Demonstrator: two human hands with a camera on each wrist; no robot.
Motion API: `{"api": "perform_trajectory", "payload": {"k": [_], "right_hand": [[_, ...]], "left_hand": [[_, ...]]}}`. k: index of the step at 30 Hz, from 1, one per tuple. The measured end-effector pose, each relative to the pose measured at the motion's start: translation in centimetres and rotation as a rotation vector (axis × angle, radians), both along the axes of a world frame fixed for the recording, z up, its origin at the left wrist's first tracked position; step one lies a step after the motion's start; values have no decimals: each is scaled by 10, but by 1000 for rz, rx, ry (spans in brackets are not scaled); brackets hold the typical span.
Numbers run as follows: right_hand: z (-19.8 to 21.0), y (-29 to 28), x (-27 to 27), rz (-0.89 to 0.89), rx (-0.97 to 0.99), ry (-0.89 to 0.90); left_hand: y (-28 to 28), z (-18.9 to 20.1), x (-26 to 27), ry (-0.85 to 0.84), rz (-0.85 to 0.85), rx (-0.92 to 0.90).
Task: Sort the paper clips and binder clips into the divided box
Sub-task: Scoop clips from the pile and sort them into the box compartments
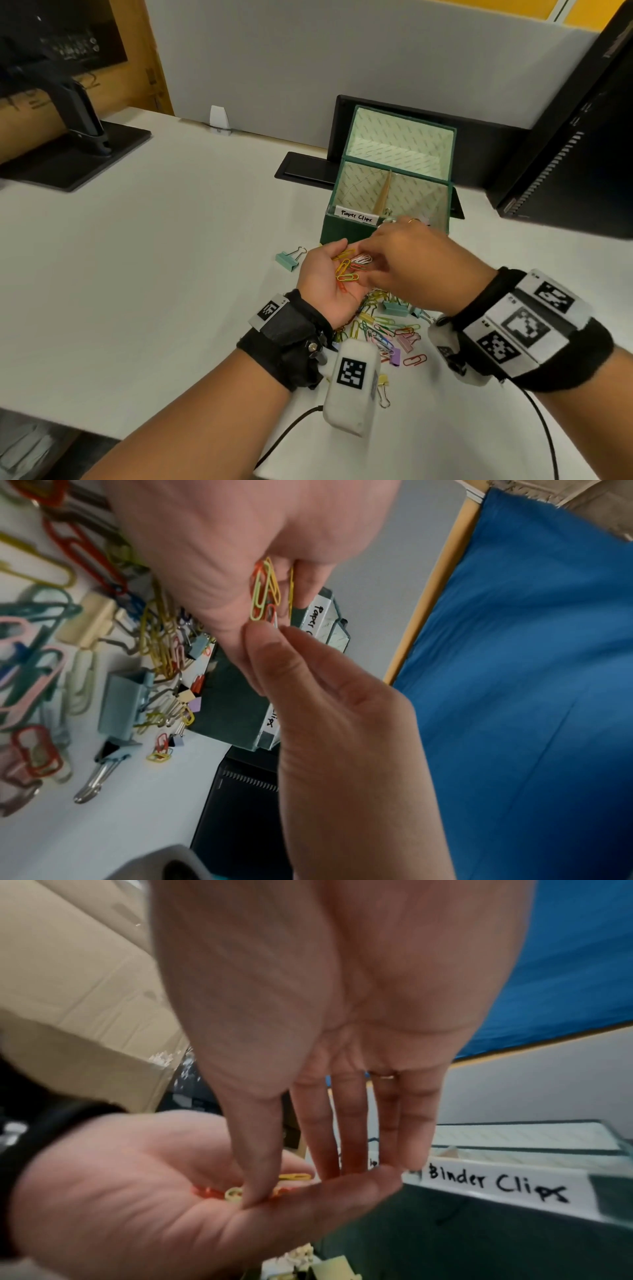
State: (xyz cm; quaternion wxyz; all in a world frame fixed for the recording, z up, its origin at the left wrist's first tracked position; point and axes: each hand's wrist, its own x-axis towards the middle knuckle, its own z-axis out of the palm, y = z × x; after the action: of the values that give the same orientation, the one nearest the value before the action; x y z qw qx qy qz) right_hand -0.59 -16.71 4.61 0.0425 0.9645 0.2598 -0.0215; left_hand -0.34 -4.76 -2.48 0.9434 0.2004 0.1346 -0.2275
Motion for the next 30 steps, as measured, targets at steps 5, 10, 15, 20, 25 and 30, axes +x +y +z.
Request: {"api": "perform_trajectory", "payload": {"k": [5, 10, 15, 20, 25, 30], "right_hand": [[-15, 12, -3, 0, -68, -25], [-29, 18, -1, -35, 7, -51], [-11, 10, 3, -70, 99, 42], [4, 2, 2, -147, 380, 110], [15, -5, 17, -219, 542, 27], [26, -2, 42, -285, 843, -150]], "left_hand": [[-2, 0, -1, 54, 40, 79], [-1, 0, -1, 131, 70, 88], [-1, 1, -3, 67, 55, 46], [2, 2, -3, 11, 47, -32], [2, 0, 0, 4, 26, -56], [3, 1, 2, 14, 13, -14]]}}
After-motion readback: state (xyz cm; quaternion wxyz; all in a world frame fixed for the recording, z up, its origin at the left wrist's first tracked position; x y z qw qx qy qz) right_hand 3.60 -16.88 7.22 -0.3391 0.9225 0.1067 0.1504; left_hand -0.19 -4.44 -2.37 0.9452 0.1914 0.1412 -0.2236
